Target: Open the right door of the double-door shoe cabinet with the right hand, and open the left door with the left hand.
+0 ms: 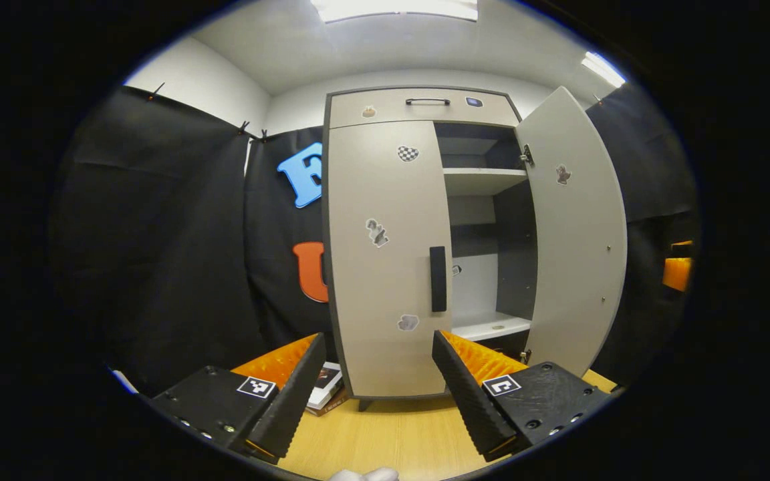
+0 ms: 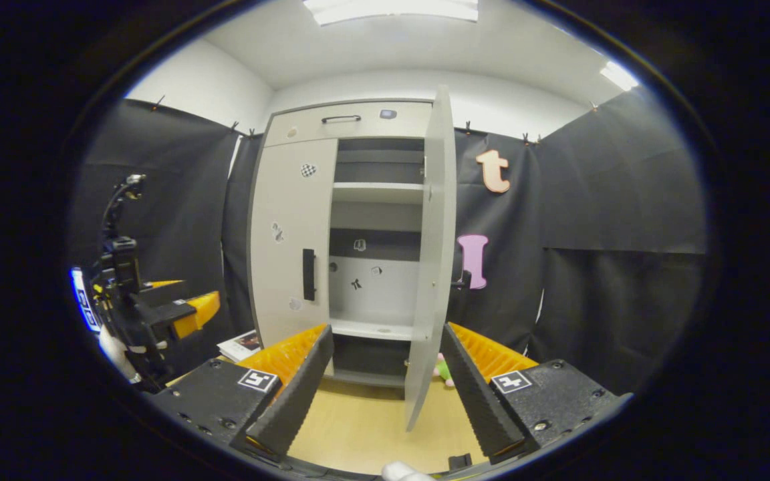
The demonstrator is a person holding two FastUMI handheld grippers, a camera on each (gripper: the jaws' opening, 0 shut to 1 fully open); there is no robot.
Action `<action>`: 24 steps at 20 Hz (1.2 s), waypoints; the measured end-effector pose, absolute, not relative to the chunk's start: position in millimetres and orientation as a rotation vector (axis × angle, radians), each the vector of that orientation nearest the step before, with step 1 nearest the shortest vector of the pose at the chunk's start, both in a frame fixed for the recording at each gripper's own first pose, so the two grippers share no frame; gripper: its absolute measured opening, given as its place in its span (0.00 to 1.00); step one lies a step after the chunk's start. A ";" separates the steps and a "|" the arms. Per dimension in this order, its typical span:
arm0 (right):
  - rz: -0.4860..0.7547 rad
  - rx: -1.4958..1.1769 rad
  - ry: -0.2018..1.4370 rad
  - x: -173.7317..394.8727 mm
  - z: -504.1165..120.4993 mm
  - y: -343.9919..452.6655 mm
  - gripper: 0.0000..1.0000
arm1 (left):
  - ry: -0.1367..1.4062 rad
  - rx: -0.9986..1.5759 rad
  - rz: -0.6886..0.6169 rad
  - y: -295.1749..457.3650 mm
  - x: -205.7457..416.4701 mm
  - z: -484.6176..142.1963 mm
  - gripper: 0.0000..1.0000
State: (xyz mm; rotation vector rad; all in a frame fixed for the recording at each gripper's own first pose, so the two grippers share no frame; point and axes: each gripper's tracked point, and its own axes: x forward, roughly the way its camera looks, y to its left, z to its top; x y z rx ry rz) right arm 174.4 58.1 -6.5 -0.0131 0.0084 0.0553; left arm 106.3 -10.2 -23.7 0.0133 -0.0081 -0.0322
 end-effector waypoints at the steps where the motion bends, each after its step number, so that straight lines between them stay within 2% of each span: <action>1: 0.062 -0.009 0.007 173.7 -5.4 58.5 1.00 | -0.021 0.004 -0.043 -19.6 122.4 -21.1 0.96; 11: 0.051 -0.027 0.022 182.2 -4.1 54.0 1.00 | -0.016 0.019 -0.096 -91.8 264.6 -18.7 0.96; 24: 0.049 -0.027 0.036 205.3 -6.6 47.8 1.00 | 0.001 -0.031 -0.086 -102.1 335.5 -23.4 0.94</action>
